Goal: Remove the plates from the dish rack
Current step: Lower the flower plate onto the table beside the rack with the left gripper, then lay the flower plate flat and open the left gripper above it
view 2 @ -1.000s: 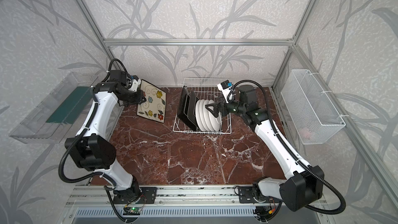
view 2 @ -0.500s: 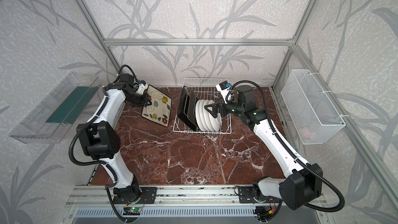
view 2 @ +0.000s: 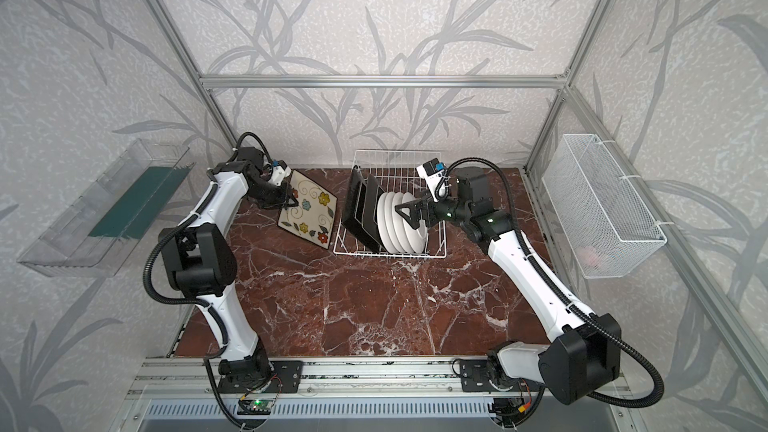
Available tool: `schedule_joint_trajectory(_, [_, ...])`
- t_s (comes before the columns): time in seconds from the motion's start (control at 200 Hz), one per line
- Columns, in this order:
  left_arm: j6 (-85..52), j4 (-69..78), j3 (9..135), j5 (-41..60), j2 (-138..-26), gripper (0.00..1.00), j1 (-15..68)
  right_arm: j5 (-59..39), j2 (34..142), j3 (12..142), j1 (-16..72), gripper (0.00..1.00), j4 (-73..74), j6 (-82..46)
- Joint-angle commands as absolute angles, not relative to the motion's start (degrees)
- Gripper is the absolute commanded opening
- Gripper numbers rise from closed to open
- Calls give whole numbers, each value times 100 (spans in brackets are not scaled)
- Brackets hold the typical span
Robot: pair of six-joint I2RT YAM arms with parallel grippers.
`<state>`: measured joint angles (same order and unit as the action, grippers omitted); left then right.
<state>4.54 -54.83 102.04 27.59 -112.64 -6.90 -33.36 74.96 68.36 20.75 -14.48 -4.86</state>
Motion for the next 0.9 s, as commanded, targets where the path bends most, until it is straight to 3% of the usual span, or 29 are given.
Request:
schedule_joint_trajectory(0.0, [727, -5200, 10556, 3101, -11302, 0, -762, -3298, 7519, 6795, 2101, 99, -1367, -494])
schedule_joint_trajectory(0.64, [811, -5937, 11233, 3000, -12366, 0, -1038, -3340, 7779, 6935, 2105, 99, -1292, -573])
schedule_joint_trajectory(0.895, [572, -5853, 11050, 2820, -12410, 14, -1104, -3346, 7884, 6957, 2107, 99, -1292, -575])
